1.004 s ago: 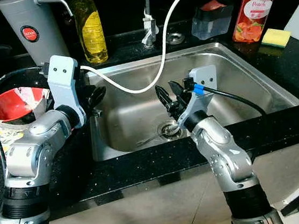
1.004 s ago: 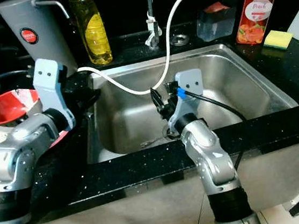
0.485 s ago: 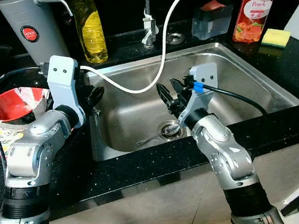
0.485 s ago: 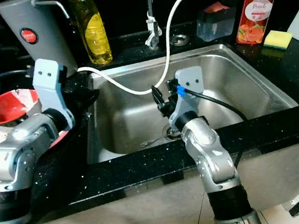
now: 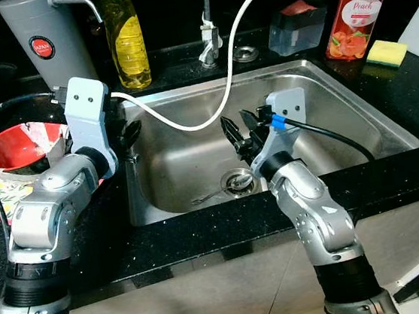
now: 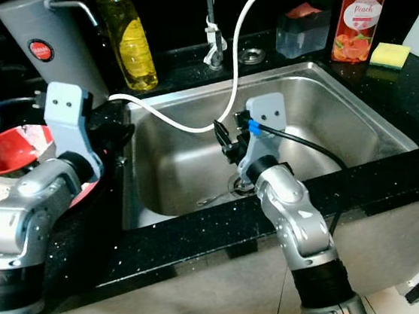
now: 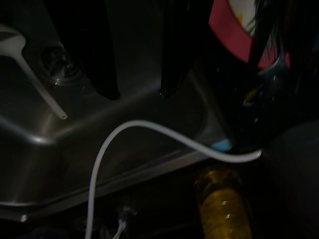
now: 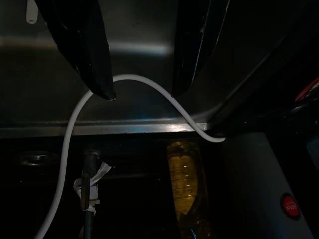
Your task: Kitchen organization
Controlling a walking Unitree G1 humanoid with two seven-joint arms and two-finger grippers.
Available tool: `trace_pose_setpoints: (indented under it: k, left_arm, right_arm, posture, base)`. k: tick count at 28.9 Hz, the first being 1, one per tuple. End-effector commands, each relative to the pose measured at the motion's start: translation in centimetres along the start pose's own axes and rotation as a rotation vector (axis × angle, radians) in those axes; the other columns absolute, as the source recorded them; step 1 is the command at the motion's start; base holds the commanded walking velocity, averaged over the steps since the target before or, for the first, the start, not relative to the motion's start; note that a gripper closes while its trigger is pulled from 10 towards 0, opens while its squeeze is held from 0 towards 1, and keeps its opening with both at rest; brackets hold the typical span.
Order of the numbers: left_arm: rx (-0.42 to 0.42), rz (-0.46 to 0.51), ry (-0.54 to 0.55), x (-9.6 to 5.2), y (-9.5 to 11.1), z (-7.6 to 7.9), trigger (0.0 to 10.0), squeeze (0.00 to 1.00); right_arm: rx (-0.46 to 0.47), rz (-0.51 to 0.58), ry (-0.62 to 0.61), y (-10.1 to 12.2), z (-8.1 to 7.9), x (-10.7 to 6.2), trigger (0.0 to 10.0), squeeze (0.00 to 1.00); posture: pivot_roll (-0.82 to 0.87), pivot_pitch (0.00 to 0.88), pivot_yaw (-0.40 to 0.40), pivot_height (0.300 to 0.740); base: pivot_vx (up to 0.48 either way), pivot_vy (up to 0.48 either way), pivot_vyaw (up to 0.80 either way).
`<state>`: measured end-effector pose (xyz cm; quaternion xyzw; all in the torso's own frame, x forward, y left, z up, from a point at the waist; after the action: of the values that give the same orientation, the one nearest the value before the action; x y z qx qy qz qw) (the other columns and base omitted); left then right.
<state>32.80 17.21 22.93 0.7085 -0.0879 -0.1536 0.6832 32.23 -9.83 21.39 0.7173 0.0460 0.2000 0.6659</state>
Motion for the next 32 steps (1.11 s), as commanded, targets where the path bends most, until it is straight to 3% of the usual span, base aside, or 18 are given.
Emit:
trace_pose_setpoints:
  k: [1, 12, 18, 32]
  left_arm:
    - [-0.002, -0.016, 0.014, 0.0, -0.4, 0.0, 10.0, 0.0]
    - [0.006, -0.006, 0.065, -0.8, -0.6, -0.9, 10.0, 0.0]
    - [0.012, 0.027, 0.071, -1.1, -0.2, -0.8, 10.0, 0.0]
    - [0.012, 0.044, 0.086, -1.1, -0.1, -0.5, 10.0, 0.0]
  right_arm:
    - [0.001, -0.02, -0.007, -0.3, 0.0, 0.0, 10.0, 0.0]
    - [-0.03, -0.059, 0.002, -1.2, 0.1, -0.3, 10.0, 0.0]
    - [0.0, -0.059, -0.052, -1.3, 1.4, -0.2, 10.0, 0.0]
    - [-0.013, -0.059, 0.01, -1.1, 0.4, 0.5, 10.0, 0.0]
  posture:
    - [0.04, 0.0, 0.023, 0.74]
    - [0.07, 0.0, 0.011, 0.74]
    - [0.08, 0.0, -0.014, 0.74]
    - [0.09, 0.0, -0.041, 0.74]
  base:
    - [0.0, 0.0, 0.0]
    - [0.0, 0.0, 0.0]
    - [0.0, 0.0, 0.0]
    - [0.0, 0.0, 0.0]
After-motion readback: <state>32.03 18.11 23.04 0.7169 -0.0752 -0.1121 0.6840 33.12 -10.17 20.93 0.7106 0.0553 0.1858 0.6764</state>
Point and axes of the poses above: a point about 5 cm out from each wrist's last joint towards the gripper, its own x axis pointing out of the wrist towards the gripper, its own y axis along the axis of the wrist's last joint, z = x × y, the point moved 1 cm from there along x, pointing out of the wrist towards the gripper, and after that the axes turned 2 degrees about -x, right-handed, at the moved point
